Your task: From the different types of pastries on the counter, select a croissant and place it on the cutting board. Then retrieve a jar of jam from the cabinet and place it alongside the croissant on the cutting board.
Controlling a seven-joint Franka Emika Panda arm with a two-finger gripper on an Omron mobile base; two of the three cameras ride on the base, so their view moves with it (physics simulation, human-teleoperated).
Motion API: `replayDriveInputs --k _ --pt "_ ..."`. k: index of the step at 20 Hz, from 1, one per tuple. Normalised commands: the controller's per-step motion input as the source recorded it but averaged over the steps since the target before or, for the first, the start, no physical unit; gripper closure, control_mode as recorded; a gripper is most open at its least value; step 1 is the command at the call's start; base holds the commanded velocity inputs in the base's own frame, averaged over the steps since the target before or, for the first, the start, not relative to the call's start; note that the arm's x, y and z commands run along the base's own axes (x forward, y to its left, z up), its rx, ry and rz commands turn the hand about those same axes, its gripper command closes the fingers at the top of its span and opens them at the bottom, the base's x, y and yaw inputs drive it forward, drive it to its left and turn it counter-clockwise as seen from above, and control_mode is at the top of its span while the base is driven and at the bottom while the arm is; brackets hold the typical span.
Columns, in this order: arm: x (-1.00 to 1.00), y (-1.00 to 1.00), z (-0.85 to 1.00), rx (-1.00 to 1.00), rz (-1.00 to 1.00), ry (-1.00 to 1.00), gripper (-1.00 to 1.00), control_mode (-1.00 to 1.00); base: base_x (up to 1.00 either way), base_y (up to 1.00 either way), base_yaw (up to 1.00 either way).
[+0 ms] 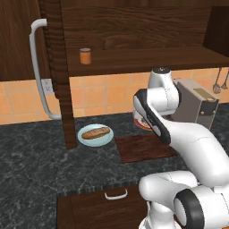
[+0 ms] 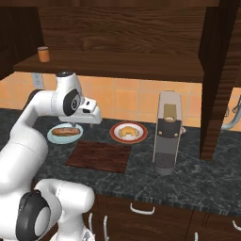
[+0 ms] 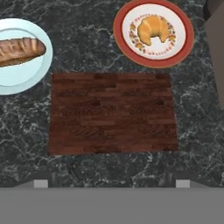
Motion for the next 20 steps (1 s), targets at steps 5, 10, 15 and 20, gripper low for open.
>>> replayDriveInputs --k 5,10,15,20 --pt "0.12 -0.04 -0.54 0.07 0.02 0.04 -1.00 -1.00 0.00 0.00 0.00" --pt "0.69 -0.27 -0.36 0.19 0.20 0.03 -1.00 -1.00 0.00 0.00 0.00" --pt "0.31 -0.14 -0.01 0.07 0.09 0.00 -1.00 -1.00 0.00 0.00 0.00" --pt "0.00 -0.17 0.00 0.00 -0.50 0.05 -1.00 -1.00 0.00 0.00 0.00"
